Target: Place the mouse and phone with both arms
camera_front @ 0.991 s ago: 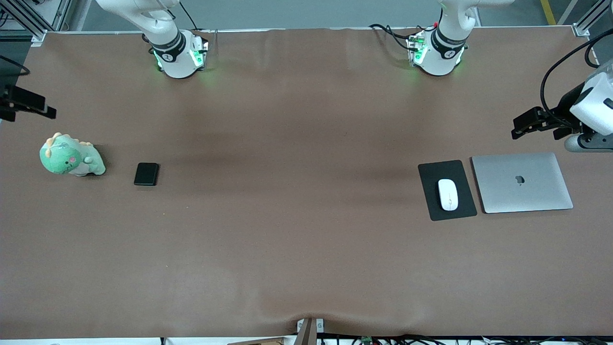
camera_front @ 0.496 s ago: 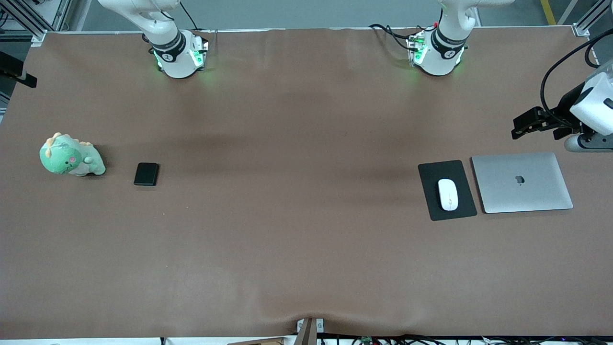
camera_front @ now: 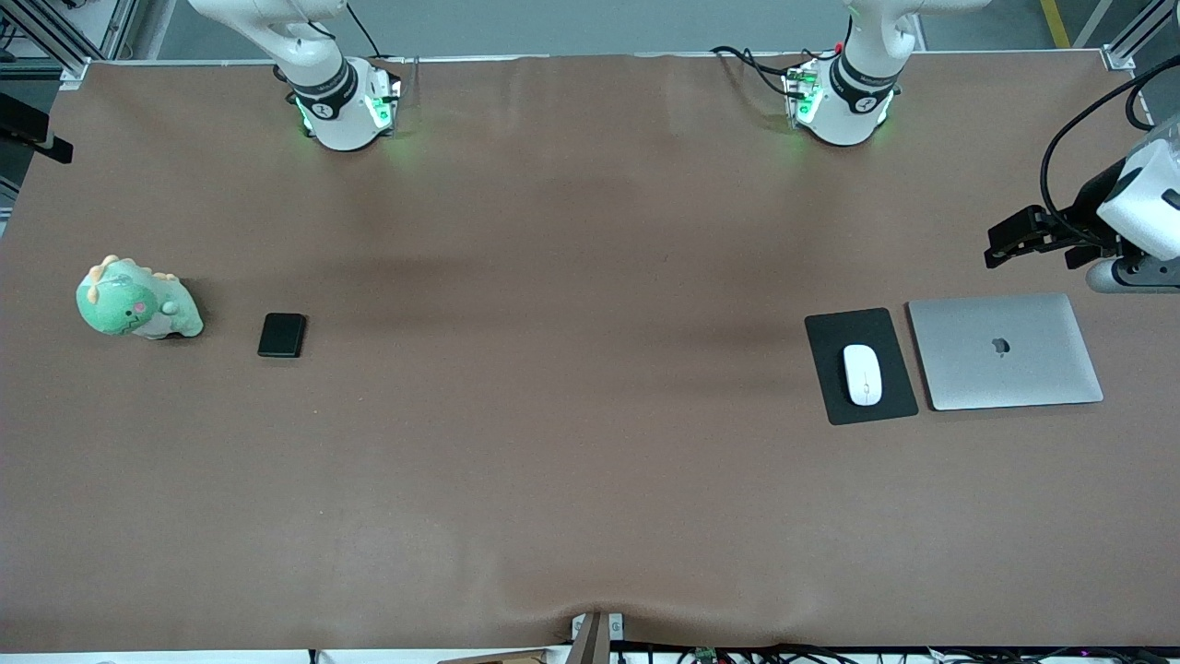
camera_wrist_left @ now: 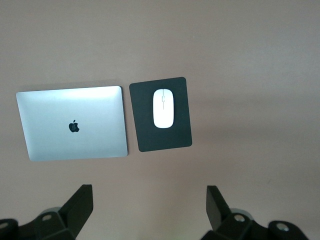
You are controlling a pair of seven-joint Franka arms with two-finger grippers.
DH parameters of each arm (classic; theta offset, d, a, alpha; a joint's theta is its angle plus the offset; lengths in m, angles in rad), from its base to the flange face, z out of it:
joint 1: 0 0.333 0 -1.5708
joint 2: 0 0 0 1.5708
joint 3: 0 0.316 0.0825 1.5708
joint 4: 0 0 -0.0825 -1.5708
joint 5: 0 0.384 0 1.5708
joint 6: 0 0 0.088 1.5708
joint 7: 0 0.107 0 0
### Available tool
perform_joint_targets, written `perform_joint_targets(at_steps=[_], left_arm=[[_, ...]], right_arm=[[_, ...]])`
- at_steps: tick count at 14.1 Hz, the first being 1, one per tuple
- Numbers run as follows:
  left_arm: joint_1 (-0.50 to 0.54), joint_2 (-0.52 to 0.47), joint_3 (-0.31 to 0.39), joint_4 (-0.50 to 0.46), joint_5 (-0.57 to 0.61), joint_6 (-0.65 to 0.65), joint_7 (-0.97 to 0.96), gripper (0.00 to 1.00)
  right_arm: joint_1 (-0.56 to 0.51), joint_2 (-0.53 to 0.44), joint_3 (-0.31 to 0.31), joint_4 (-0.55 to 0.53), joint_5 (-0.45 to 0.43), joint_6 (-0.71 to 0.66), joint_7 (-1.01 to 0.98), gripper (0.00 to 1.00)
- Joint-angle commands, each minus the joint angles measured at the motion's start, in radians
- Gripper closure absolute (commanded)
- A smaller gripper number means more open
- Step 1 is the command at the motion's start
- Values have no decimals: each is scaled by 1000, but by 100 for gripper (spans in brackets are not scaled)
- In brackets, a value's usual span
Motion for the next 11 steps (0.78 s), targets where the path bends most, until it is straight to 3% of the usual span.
perform_joint_targets(at_steps=[1, 7, 11], left_arm=[[2, -3, -1, 6, -17, 7, 5, 0], [2, -3, -1, 6, -16, 7, 3, 0], [4, -3, -1, 6, -17, 8, 3, 0]], right_arm=[[-16, -22, 23, -21, -18, -1, 0, 0], [-13, -23, 39, -52, -24, 31, 17, 0], [-14, -28, 98, -54, -57, 39, 103, 0]])
